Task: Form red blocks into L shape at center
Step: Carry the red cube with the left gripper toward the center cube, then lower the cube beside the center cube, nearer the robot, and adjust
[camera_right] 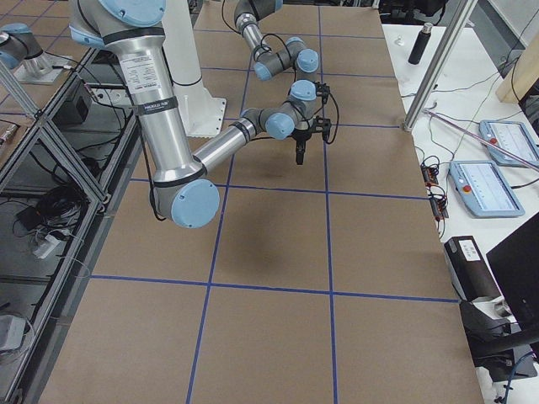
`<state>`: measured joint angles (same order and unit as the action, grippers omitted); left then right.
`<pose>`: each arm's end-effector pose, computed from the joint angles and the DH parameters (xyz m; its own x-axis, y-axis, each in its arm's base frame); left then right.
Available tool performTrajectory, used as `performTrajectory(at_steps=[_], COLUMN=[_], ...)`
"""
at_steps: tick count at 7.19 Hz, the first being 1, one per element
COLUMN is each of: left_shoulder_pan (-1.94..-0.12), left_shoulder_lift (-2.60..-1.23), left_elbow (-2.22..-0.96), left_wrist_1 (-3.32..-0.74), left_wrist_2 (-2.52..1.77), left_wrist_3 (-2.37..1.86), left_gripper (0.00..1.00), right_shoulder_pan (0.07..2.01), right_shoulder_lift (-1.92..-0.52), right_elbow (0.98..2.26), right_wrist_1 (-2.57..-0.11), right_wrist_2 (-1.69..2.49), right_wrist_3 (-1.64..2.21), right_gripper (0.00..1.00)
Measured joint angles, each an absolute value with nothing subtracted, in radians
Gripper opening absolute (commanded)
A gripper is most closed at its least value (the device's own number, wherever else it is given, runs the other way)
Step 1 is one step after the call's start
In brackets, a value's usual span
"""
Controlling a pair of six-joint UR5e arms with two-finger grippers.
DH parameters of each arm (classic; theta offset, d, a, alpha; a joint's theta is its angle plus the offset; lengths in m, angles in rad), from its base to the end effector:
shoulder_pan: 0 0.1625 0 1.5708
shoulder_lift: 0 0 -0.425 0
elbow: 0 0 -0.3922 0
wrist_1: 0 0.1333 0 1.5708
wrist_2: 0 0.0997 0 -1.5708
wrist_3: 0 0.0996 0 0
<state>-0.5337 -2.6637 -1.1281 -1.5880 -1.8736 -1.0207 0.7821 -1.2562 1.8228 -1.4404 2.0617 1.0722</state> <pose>0.6590 -0.5098 0.1335 0.7472 0.1381 -0.6501 -0.0750 0.9895 0.1239 -0.3614 -0.4808 0.3595 0.6723 0.0734 0.7366 -0.0972 0.9952 -0.0105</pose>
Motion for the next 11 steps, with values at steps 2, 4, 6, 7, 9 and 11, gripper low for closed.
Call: performTrajectory(at_steps=[2, 4, 6, 7, 9, 11], left_shoulder_pan=[-0.537, -0.538, -0.538, -0.537, -0.536, -0.535], left_shoulder_lift=[-2.659, -2.652, -2.635, -2.626, -2.614, -2.613], left_elbow=[-1.13, -1.132, -1.141, -1.147, -1.15, -1.15], left_wrist_1=[-1.624, -1.654, -1.661, -1.661, -1.661, -1.661], left_wrist_2=[-1.885, -1.886, -1.885, -1.885, -1.886, -1.887], left_wrist_3=[-1.032, -1.061, -1.075, -1.083, -1.101, -1.106], left_gripper=[0.0, 0.0, 0.0, 0.0, 0.0, 0.0], right_shoulder_pan=[0.781, 0.781, 0.781, 0.781, 0.781, 0.78], right_shoulder_lift=[-1.256, -1.257, -1.257, -1.257, -1.258, -1.258], right_elbow=[1.82, 1.818, 1.816, 1.815, 1.814, 1.813], right_wrist_1=[-1.44, -1.44, -1.44, -1.44, -1.44, -1.44], right_wrist_2=[2.051, 2.05, 2.049, 2.049, 2.049, 2.049], right_wrist_3=[1.072, 1.071, 1.07, 1.069, 1.069, 1.069], right_gripper=[1.0, 1.0, 1.0, 1.0, 1.0, 1.0])
